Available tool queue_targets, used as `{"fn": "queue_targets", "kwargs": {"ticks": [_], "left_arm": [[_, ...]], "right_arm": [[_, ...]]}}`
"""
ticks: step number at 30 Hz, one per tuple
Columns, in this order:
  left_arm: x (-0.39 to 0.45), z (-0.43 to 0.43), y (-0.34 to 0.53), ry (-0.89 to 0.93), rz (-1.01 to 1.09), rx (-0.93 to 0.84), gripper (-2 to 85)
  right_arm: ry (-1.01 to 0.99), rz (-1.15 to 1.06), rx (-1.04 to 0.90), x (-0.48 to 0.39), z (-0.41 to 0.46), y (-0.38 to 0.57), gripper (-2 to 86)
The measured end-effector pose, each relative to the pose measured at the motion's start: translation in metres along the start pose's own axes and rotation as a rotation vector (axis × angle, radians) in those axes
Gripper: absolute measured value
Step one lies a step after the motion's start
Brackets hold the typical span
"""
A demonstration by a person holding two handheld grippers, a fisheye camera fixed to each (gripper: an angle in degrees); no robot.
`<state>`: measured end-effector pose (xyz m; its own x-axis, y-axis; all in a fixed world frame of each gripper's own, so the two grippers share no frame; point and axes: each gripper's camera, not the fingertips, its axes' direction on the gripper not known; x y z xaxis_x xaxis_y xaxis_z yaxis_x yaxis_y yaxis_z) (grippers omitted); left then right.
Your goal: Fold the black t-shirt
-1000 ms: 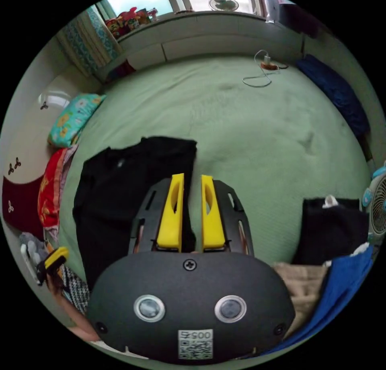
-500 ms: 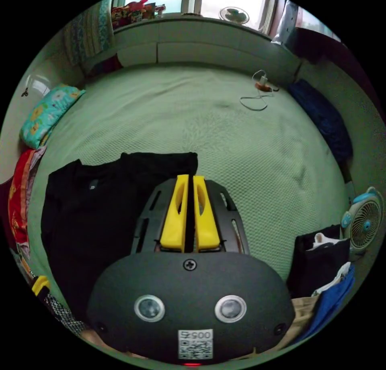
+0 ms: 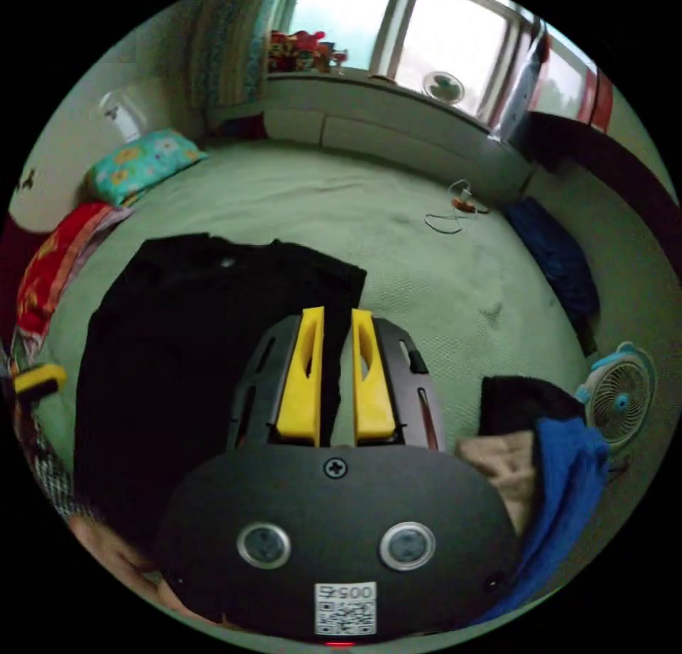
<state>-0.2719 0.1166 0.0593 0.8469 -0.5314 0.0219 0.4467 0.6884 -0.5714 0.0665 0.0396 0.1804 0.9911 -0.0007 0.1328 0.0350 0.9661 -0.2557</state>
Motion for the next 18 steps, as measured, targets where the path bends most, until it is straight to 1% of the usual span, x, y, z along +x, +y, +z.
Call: {"fn": "queue_targets", "kwargs": {"ticks": [2, 3, 4, 6, 8, 10, 13, 16, 18], "left_arm": [[0.005, -0.002, 0.010, -0.031, 0.020, 0.015, 7.0], [0.010, -0.004, 0.018, -0.040, 0.057, 0.029, 8.7], [0.015, -0.005, 0.026, -0.035, 0.089, 0.036, 11.4], [0.019, -0.006, 0.040, -0.015, 0.097, 0.049, 12.8], [0.023, -0.009, 0.054, -0.003, 0.100, 0.066, 12.8], [0.028, -0.014, 0.075, -0.010, 0.085, 0.078, 12.5], [0.038, -0.016, 0.098, 0.026, 0.094, 0.060, 12.7], [0.044, -0.014, 0.125, 0.020, 0.064, -0.017, 14.0], [0.048, -0.016, 0.147, 0.002, 0.035, -0.004, 14.7]], "right_arm": [[-0.051, -0.101, -0.029, -0.019, -0.045, 0.052, -0.1], [-0.060, -0.114, -0.045, -0.022, -0.054, 0.065, -0.3], [-0.077, -0.107, -0.076, -0.025, -0.071, 0.092, -0.3], [-0.081, -0.103, -0.129, -0.026, -0.092, 0.129, 1.0], [-0.027, -0.050, -0.112, -0.020, -0.118, 0.178, 4.3], [0.010, -0.031, -0.109, -0.015, -0.132, 0.211, 6.1], [0.032, 0.001, -0.166, -0.004, -0.144, 0.253, 7.8], [0.013, 0.014, -0.216, 0.008, -0.150, 0.283, 8.1], [-0.021, 0.034, -0.239, 0.015, -0.153, 0.297, 8.0]]}}
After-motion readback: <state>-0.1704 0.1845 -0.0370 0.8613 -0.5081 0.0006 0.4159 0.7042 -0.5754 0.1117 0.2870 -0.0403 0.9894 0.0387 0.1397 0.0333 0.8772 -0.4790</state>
